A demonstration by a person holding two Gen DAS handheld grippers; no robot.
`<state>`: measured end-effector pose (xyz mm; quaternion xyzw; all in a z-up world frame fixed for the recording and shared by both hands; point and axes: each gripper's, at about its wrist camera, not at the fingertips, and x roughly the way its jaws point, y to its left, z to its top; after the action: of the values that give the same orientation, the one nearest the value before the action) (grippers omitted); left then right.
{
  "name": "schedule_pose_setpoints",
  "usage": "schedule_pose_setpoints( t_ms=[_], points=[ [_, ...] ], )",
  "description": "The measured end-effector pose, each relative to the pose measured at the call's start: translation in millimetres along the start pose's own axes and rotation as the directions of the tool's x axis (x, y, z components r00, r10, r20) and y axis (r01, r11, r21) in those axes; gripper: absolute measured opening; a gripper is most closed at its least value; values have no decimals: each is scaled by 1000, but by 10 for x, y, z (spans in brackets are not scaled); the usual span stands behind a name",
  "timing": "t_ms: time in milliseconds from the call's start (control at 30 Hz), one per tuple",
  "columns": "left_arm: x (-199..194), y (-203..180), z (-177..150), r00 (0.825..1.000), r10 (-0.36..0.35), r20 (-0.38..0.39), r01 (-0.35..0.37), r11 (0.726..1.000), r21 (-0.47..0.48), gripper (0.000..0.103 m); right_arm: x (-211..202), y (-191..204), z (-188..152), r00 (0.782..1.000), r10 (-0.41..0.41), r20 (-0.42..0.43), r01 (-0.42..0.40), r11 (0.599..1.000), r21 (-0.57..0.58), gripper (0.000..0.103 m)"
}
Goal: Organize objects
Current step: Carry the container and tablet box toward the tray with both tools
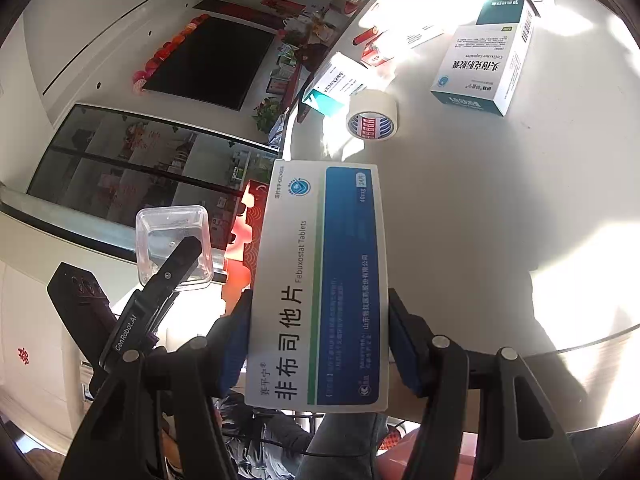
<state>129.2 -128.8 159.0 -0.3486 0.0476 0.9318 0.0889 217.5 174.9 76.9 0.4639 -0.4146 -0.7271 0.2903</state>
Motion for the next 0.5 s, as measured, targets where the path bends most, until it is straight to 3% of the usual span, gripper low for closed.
schedule_pose_setpoints(
  t_ms=[500],
  points=[
    [-98, 132, -18, 998, 43, 36, -42, 999, -23, 83, 48, -78, -62, 1000, 23, -9, -23, 999, 31, 62]
  ],
)
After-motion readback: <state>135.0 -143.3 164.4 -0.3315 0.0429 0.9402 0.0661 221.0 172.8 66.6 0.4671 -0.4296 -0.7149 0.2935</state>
